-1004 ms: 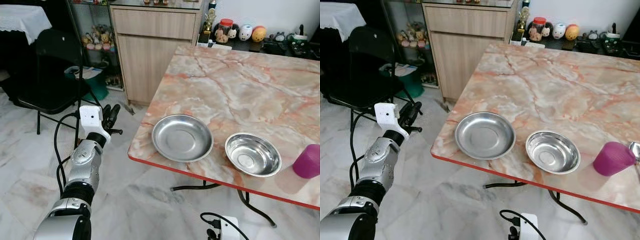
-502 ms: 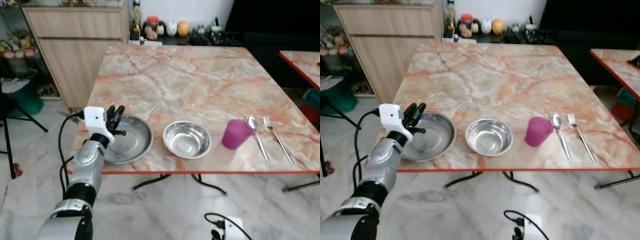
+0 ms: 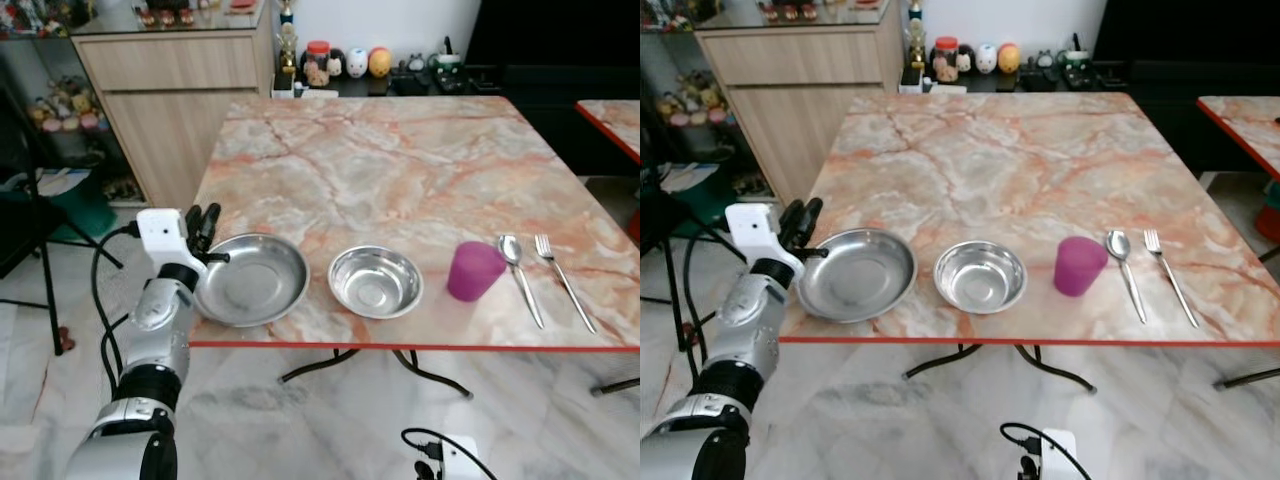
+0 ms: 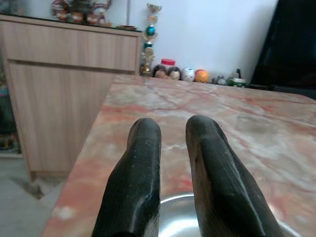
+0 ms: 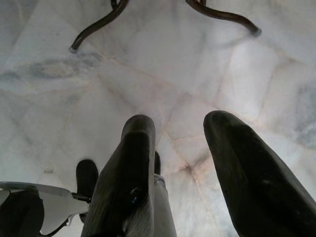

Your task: Setting the table

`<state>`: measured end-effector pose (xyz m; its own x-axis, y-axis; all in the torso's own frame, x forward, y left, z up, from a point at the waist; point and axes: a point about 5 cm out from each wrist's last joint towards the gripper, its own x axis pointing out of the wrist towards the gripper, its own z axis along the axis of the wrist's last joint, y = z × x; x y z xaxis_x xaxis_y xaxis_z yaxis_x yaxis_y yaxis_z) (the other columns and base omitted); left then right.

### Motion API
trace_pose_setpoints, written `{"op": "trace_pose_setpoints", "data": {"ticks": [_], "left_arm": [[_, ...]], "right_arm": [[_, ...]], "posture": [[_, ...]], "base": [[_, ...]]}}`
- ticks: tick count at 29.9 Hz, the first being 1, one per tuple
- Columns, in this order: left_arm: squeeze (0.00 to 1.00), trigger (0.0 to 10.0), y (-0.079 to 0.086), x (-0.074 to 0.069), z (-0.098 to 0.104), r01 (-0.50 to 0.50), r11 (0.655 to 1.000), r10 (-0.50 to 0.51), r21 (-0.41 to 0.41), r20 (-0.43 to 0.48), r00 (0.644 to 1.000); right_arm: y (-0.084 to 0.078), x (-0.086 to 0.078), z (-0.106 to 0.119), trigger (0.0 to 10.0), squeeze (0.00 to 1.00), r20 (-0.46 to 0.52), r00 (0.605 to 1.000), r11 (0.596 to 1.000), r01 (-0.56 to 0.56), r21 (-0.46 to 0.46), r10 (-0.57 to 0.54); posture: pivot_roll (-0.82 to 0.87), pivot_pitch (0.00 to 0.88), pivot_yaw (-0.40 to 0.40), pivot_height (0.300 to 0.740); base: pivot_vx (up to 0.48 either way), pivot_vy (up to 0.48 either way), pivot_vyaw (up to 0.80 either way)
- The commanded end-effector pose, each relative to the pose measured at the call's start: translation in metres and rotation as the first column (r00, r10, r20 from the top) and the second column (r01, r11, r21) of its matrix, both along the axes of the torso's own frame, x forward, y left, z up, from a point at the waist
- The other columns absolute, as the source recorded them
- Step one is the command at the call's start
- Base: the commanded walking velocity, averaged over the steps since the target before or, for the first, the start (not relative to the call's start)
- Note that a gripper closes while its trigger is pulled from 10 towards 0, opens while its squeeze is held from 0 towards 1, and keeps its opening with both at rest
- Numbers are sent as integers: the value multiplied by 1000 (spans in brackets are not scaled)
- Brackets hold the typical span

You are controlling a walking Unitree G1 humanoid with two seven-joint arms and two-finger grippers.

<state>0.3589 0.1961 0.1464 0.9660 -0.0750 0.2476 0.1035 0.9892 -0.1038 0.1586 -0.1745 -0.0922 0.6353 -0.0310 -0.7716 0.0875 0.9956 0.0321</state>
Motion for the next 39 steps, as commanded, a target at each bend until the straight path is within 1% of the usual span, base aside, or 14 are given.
{"op": "trace_pose_setpoints", "data": {"ticks": [1, 3, 4, 6, 14, 18, 24, 30, 33, 34, 35, 37, 38, 39], "left_arm": [[0, 10000, 1, 2, 6, -9, 1000, 9, -1, 12, 1000], [0, 10000, 0, 2, 6, -7, 1000, 7, -5, 11, 1000], [0, 10000, -1, 2, 5, -4, 1000, 4, -4, 9, 1000], [0, 10000, -1, 2, 4, -3, 1000, 3, -12, 5, 1000], [0, 10000, -2, 2, 3, -1, 1000, 1, -9, 2, 1000], [0, 10000, -4, 2, 3, 8, 1000, -8, 10, 2, 1000], [0, 10000, -6, 1, 3, 22, 999, -22, 28, 5, 1000], [0, 10000, -19, -2, -5, 106, 994, -106, 6, -34, 994], [0, 10000, -22, -4, -13, 113, 992, -117, -48, -66, 991], [416, 10000, -24, -5, -17, 118, 989, -126, -86, -93, 988], [1000, 10000, -28, -7, -25, 144, 979, -164, -142, -138, 977], [1000, 10000, -35, -9, -35, 187, 968, -220, -167, -209, 953], [1000, 10000, -36, -9, -35, 188, 967, -223, -170, -218, 950], [1000, 10000, -35, -8, -35, 168, 965, -212, -200, -226, 951]], "right_arm": [[1, 0, 0, 10000, 0, 4, 1000, 1000, -15, -2, 15], [1, 0, 0, 10000, 0, -1, 1000, 1000, -9, -7, 9], [0, -2, -1, 10000, 0, -3, 999, 999, 40, 16, -40], [1, -1, -1, 10000, 0, -2, 1000, 1000, 19, 7, -19], [1, -2, -1, 10000, 0, -4, 1000, 1000, 15, 13, -15], [1, -2, -1, 10000, 0, -6, 1000, 1000, 9, 13, -9], [2, -2, -1, 10000, 0, -6, 1000, 1000, 10, 15, -10], [2, -2, -1, 10000, 0, -8, 1000, 1000, 9, 16, -9], [2, -3, -1, 10000, 0, -9, 1000, 1000, 8, 17, -8], [2, -3, -1, 10000, 0, -9, 1000, 1000, 8, 17, -8], [2, -3, -2, 10000, 0, -10, 1000, 1000, 7, 17, -7], [2, -3, -2, 10000, 0, -11, 1000, 1000, 6, 17, -6], [2, -3, -2, 10000, 0, -11, 1000, 1000, 6, 17, -6], [2, -3, -2, 10000, 0, -12, 1000, 1000, 5, 17, -5]], "posture": [[100, 0, -8, 740], [101, 0, -9, 740], [101, 0, -8, 740], [99, 0, -8, 740], [101, 0, -9, 740], [102, 0, -9, 740], [99, 0, -6, 740], [101, 0, -2, 740], [100, 0, -1, 740], [101, 0, 0, 740], [100, 0, 1, 740], [100, 0, 1, 740], [100, 0, 1, 740], [102, 0, 2, 740]], "base": [[0, 0, 800], [0, 0, 734], [0, 0, 0], [0, 358, 0], [0, 313, 0], [0, 307, 0], [0, 0, 0], [0, 0, 0], [0, 0, 0], [0, 0, 0], [0, 0, 0], [0, 0, 0], [0, 0, 0], [0, 0, 0]]}}
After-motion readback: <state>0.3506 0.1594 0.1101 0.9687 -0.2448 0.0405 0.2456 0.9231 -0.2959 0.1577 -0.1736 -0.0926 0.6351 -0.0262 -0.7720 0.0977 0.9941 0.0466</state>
